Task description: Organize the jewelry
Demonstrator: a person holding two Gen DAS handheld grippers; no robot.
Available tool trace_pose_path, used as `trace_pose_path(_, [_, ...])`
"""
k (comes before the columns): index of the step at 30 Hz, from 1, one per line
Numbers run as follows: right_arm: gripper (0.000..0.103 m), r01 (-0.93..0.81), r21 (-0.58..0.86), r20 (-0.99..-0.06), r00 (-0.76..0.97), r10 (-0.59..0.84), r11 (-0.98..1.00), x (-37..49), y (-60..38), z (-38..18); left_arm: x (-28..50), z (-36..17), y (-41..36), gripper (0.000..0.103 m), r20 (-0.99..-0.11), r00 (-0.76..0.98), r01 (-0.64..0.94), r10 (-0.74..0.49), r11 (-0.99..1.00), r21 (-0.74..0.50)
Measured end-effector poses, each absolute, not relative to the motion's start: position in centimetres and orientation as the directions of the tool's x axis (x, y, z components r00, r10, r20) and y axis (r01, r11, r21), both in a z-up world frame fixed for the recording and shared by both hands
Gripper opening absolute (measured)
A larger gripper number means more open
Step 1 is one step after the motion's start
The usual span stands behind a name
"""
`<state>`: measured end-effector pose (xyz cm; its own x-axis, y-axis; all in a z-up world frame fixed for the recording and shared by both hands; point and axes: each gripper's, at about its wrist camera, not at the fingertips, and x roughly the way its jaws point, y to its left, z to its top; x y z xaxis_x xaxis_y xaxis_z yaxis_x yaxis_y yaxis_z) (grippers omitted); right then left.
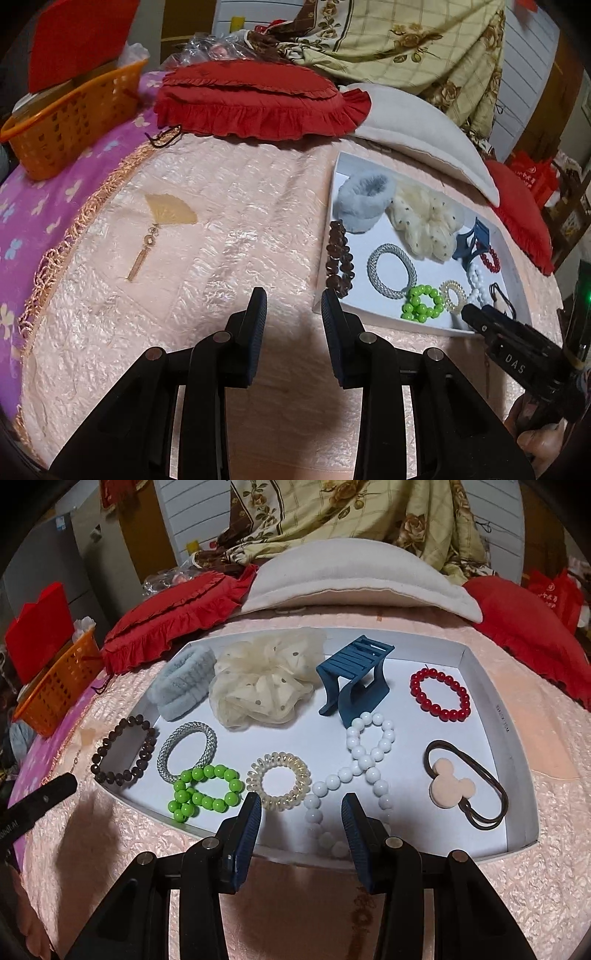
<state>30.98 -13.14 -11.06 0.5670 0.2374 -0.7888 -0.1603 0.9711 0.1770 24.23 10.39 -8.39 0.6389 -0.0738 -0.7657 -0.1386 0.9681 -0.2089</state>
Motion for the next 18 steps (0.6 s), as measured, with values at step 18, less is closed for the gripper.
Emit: trace_pose_path(18, [0.045,-0.243,0.028,-0.748,0.638,0.182,0.97,29.7,-9.3,-9.1,23.6,-7.9,10.0,0.031,-0.732,0.681,-0.157,0.021,0.981,-0.118])
